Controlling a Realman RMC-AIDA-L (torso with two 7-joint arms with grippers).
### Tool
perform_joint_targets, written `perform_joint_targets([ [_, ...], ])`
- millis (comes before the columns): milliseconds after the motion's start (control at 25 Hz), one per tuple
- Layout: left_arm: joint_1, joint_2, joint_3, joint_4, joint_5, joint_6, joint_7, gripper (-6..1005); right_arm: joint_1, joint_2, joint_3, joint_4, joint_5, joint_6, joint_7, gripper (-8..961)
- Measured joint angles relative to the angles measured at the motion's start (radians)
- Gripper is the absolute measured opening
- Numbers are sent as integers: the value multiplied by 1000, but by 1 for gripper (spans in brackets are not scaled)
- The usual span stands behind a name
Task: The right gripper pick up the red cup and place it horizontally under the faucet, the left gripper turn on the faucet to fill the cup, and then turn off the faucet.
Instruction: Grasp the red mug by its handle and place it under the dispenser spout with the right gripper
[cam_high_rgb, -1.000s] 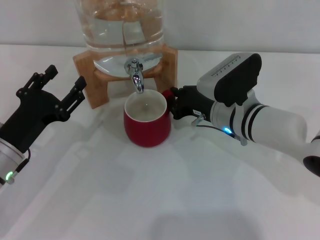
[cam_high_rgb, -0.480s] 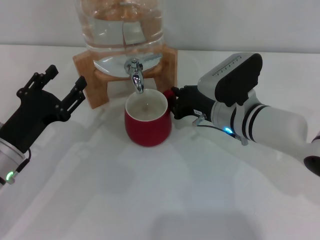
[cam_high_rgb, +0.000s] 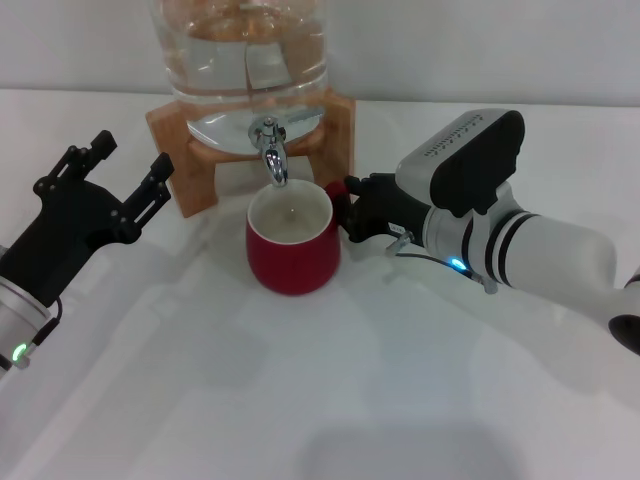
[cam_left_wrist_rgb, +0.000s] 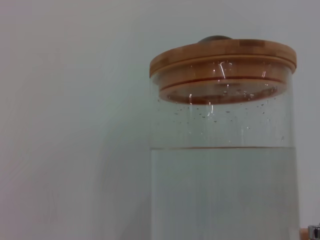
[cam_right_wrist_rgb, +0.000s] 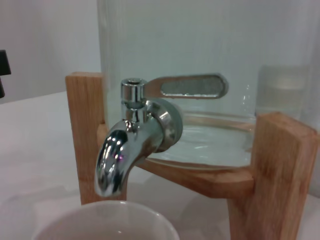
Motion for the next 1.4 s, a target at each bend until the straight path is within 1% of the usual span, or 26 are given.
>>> perform_joint_targets([
  [320,0,0,0,0,0,0,0,756,-4,0,-2,-2,-2,0,-1,291],
  [840,-2,0,0,0,0,7,0,757,-12,0,-3,-11,-3,2,-2,286],
  [1400,-2,0,0,0,0,8,0,756,-60,0,0,1,-33,-39,-4,287],
])
